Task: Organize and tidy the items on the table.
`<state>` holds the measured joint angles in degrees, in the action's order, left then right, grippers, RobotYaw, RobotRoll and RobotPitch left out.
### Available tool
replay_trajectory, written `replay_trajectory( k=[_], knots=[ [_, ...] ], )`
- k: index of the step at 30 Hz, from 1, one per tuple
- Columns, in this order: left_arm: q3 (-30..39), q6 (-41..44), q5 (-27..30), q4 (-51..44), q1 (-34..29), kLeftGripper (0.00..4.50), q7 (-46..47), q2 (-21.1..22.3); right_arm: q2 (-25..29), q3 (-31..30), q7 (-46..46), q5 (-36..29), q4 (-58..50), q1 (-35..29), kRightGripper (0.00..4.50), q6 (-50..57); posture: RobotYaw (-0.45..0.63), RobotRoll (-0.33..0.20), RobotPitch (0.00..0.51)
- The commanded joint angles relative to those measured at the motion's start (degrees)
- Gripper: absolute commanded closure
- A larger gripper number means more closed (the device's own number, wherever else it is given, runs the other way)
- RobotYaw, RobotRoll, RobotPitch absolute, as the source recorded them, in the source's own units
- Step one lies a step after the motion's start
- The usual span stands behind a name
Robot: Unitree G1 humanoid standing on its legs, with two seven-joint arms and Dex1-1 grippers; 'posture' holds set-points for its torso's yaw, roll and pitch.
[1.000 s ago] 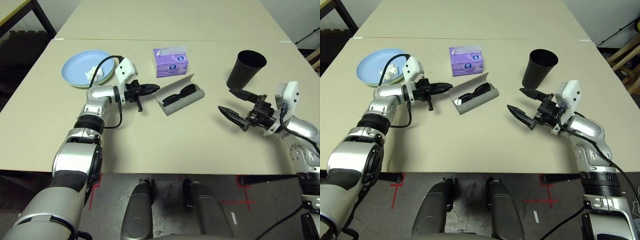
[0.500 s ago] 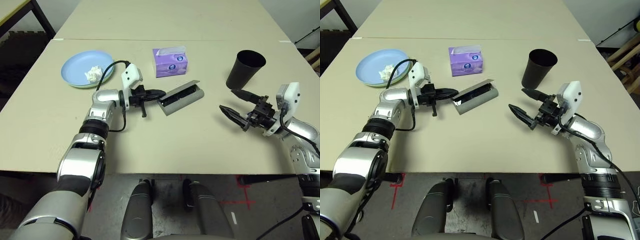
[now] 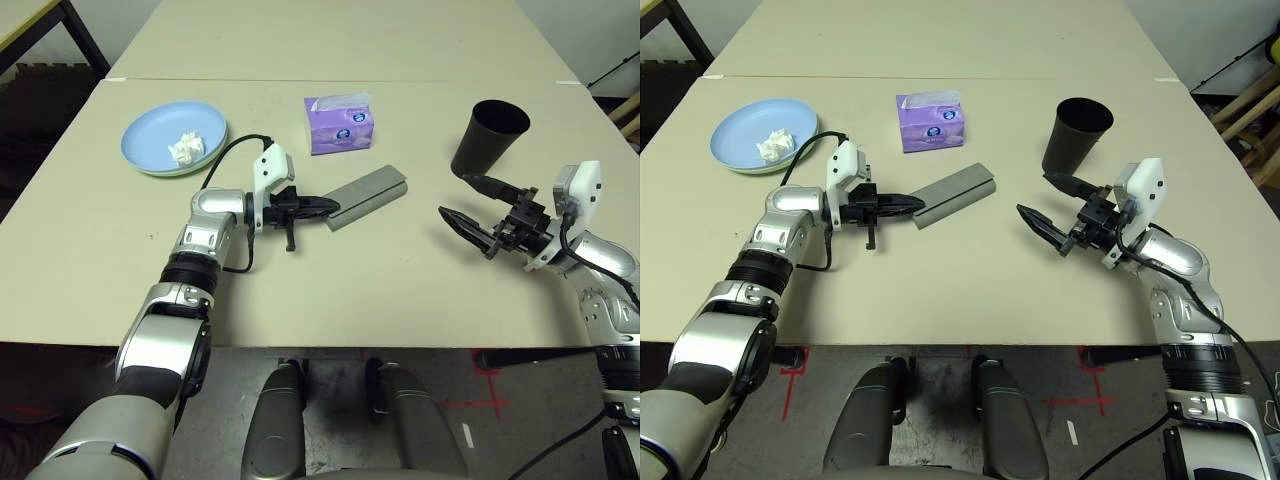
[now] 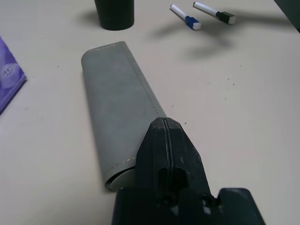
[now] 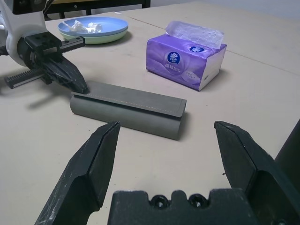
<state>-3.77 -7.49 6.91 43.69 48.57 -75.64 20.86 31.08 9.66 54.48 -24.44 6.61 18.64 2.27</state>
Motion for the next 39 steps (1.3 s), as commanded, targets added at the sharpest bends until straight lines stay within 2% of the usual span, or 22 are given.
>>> replay_trajectory(
  k=[1, 14, 22, 28, 34, 39],
  knots=[
    [-1.2, 1.0, 0.3, -1.3, -0.7, 4.47, -0.4, -0.3, 0.2, -0.1, 0.2, -0.4, -1.0, -0.1, 0.00, 0.2, 0.08, 0.000, 0.202],
    [-3.4, 2.4, -2.6, 1.1, 0.1, 4.47, 1.8, 1.4, 0.1, 0.1, -0.2, -0.4, -1.4, -0.1, 0.00, 0.1, 0.07, 0.000, 0.199],
    [-3.5, 3.8, -2.1, 0.7, 0.5, 4.47, 0.8, 2.2, 0.1, 0.0, -0.2, -0.3, -1.0, 0.3, 0.00, -0.1, 0.07, 0.000, 0.196],
    [-1.7, 4.4, 1.3, -2.4, 1.2, 4.47, -1.1, 2.5, 0.3, 0.1, 0.1, -0.1, -0.2, 0.8, 0.00, -0.3, 0.08, 0.000, 0.194],
    [1.6, 5.6, 7.0, -7.9, 1.2, 4.47, -4.3, 3.3, 0.3, 0.1, 0.2, -0.3, 0.0, 1.4, 0.00, -0.1, 0.09, 0.000, 0.194],
    [2.8, 7.0, 11.2, -10.9, 0.5, 2.78, -8.0, 3.6, 0.0, 0.2, -0.2, -0.7, 0.1, 1.9, 0.00, 0.6, 0.09, 0.000, 0.194]
  ],
)
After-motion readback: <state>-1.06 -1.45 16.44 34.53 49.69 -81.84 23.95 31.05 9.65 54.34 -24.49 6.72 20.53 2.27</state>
